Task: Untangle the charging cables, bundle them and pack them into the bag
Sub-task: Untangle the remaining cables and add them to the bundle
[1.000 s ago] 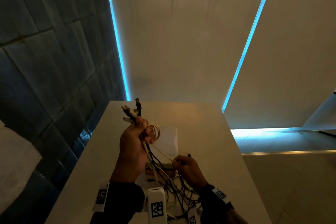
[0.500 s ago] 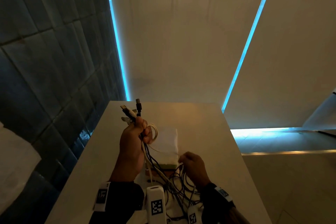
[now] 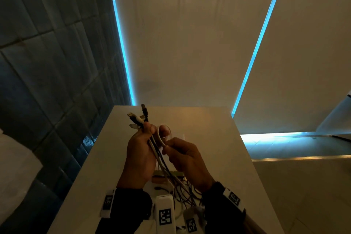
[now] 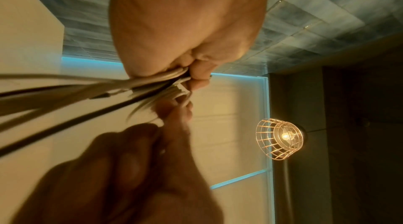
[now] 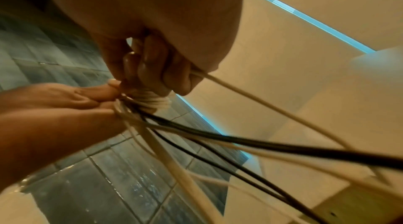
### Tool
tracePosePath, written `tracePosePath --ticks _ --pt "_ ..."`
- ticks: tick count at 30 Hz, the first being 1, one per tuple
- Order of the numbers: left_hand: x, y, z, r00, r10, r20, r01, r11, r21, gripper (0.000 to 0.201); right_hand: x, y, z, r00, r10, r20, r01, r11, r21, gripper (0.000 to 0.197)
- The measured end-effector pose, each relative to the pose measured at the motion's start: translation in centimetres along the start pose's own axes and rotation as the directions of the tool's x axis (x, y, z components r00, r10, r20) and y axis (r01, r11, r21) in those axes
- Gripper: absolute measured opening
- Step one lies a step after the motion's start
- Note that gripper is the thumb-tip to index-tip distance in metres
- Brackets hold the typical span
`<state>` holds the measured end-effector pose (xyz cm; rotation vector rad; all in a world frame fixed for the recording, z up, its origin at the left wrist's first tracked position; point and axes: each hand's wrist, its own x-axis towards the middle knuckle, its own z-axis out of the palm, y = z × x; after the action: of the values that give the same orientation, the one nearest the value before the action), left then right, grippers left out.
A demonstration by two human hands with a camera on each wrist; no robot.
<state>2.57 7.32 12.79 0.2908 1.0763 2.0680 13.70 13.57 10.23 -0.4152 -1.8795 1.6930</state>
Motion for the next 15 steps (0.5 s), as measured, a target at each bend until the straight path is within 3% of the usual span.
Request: tracePosePath --ticks 6,15 --pt "-0.2 0.5 0.3 0.995 0.093 0.023 -0.09 0.989 -0.116 0.032 -0.6 3.7 -1.3 0.996 0.084 0.034 -0.081 0.993 -0.087 0.025" --pt "-0.3 0.2 0.1 0.99 0.136 0.029 -0.133 0.988 -0.082 0.033 -0.9 8.1 -2.5 0.988 0.142 -0.065 -0.152 0.97 -0.192 0.029"
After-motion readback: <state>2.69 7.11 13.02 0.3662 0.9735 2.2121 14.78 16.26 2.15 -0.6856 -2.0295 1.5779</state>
